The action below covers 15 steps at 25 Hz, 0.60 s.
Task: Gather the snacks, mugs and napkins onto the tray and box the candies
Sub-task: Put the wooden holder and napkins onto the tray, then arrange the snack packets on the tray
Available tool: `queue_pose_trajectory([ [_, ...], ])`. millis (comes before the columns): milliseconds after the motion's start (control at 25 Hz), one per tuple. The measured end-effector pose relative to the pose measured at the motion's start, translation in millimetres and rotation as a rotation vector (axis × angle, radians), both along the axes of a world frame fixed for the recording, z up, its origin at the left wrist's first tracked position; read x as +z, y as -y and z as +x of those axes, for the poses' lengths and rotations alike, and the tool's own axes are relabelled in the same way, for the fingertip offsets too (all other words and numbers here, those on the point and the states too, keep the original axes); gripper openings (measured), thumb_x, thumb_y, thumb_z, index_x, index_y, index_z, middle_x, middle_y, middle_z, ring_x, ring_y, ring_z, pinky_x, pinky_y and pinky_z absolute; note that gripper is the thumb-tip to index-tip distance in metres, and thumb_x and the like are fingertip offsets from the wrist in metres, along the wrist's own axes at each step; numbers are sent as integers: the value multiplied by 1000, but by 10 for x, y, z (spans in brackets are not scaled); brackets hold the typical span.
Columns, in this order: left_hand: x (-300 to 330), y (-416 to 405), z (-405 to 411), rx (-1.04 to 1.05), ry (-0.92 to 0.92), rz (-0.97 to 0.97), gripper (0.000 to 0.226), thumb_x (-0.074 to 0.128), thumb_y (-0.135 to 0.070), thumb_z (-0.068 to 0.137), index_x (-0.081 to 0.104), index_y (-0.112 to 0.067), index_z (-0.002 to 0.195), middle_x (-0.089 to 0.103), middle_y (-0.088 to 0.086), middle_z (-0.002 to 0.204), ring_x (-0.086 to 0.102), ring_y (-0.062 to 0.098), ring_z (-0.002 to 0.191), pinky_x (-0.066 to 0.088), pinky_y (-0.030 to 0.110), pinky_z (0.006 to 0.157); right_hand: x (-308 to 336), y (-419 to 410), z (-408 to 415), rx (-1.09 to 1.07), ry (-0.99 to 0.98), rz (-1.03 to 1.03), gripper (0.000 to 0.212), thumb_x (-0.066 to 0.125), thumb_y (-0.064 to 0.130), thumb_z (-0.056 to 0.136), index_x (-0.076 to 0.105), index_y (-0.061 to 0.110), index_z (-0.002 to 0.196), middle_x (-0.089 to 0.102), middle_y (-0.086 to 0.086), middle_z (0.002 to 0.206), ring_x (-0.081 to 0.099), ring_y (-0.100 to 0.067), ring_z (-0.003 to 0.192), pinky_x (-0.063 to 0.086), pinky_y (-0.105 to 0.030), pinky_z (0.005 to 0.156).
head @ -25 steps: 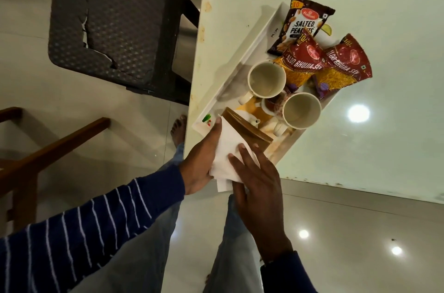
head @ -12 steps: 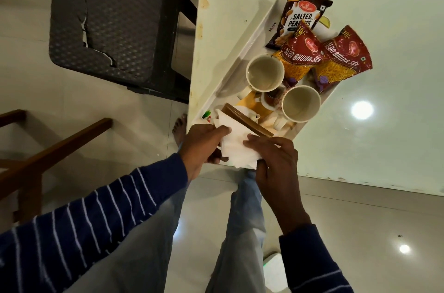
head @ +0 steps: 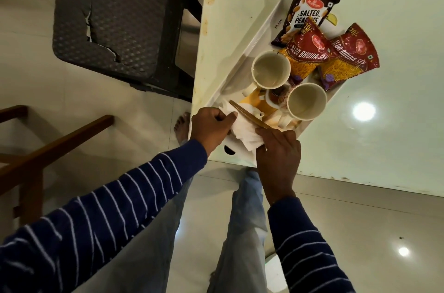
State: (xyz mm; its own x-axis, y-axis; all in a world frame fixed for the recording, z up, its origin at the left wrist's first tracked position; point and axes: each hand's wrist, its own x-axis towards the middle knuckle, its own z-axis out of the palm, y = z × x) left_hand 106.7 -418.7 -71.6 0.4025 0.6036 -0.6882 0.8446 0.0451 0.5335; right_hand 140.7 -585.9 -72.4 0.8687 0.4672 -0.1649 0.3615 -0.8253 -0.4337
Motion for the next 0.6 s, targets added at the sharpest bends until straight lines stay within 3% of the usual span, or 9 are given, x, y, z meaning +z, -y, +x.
queue_pose_trajectory([
  [120,-19,-2,-42,13,-24,28,60,62,-63,84,66,-7,64,71,11,64,69,22,62,61,43,64,46,-28,-16,-3,-55,-33,29,71,15,87,75,12,116,75,-7,114,66,-33,105,53,-44,88],
  [200,-22,9,-115,40,-74,44,72,43,-80,82,69,-13,71,73,9,73,72,27,74,61,49,74,146,20,-17,-20,-43,61,28,69,15,87,76,12,113,76,-5,112,67,-29,102,53,-42,85],
  [320,-11,27,-304,180,-55,100,58,41,-65,95,68,-16,77,72,12,86,70,30,85,58,41,79,415,207,111,-79,66,344,21,66,16,87,76,8,103,77,-7,105,67,-23,98,53,-36,85],
  [400,-17,50,-462,302,-65,93,49,44,-53,100,68,-10,95,70,13,102,68,33,97,56,39,82,603,359,461,-144,129,458,19,64,16,90,74,6,103,74,-9,104,66,-24,96,54,-37,82],
  [520,-25,256,-609,444,-140,4,39,47,-42,101,65,-8,106,69,15,109,65,35,102,54,49,94,692,543,1441,-199,115,440,24,60,15,91,72,6,109,72,-11,109,69,-28,95,56,-37,75],
  [600,-68,439,-662,492,-160,-80,32,49,-37,102,64,-9,102,69,16,108,66,34,100,54,49,95,626,500,2155,-126,13,363,31,56,14,91,71,5,117,72,-13,114,69,-27,99,53,-25,74],
])
